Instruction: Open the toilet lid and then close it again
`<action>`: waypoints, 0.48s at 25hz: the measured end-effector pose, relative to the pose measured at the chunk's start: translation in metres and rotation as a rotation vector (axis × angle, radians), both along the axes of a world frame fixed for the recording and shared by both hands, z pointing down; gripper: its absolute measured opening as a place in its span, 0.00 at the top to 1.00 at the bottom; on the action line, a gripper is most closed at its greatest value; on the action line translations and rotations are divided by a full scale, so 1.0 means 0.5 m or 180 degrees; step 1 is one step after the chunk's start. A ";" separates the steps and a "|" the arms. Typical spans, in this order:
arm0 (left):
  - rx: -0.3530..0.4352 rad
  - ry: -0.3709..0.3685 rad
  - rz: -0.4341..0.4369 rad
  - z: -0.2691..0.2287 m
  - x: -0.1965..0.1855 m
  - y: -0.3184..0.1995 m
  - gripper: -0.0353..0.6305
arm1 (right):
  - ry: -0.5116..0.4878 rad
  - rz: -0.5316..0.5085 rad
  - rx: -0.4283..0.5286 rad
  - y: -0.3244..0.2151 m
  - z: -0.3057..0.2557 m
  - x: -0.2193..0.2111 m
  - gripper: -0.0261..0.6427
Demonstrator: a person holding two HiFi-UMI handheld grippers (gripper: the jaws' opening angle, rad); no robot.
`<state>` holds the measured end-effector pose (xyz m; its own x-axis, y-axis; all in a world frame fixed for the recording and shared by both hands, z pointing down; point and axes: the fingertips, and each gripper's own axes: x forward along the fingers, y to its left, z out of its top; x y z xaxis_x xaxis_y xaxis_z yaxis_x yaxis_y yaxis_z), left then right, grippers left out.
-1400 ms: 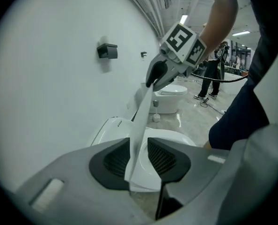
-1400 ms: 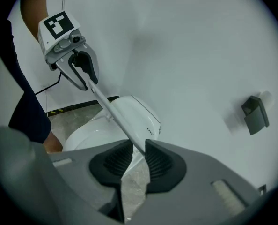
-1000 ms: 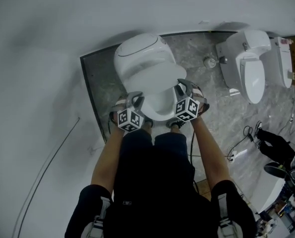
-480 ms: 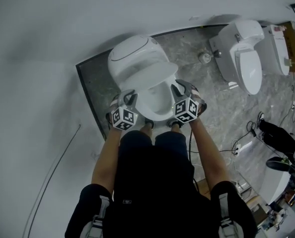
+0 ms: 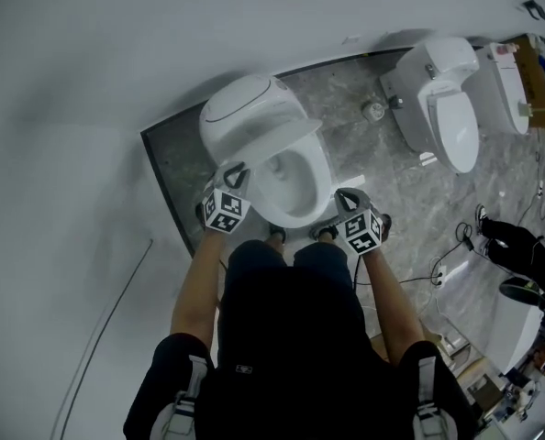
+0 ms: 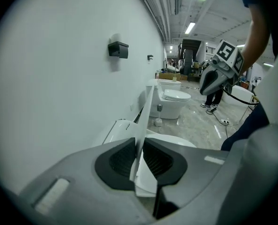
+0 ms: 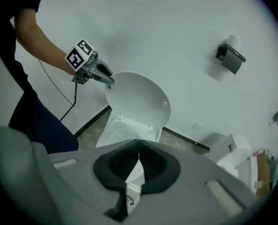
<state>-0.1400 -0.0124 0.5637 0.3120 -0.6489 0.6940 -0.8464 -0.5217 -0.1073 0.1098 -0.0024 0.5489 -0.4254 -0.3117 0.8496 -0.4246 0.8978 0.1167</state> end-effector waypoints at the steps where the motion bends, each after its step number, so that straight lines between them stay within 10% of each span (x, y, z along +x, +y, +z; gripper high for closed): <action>1: -0.0010 0.0015 -0.0012 0.000 -0.005 -0.003 0.86 | 0.0009 0.0012 -0.0014 0.010 -0.004 0.013 0.96; 12: -0.0098 -0.0001 -0.0043 -0.011 -0.052 -0.061 0.87 | -0.0091 0.0236 -0.0219 0.059 -0.009 0.138 0.95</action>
<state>-0.1659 -0.0428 0.5583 0.3030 -0.6315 0.7137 -0.8534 -0.5132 -0.0918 0.1786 0.0269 0.5443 -0.4279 -0.2845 0.8579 -0.4924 0.8693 0.0428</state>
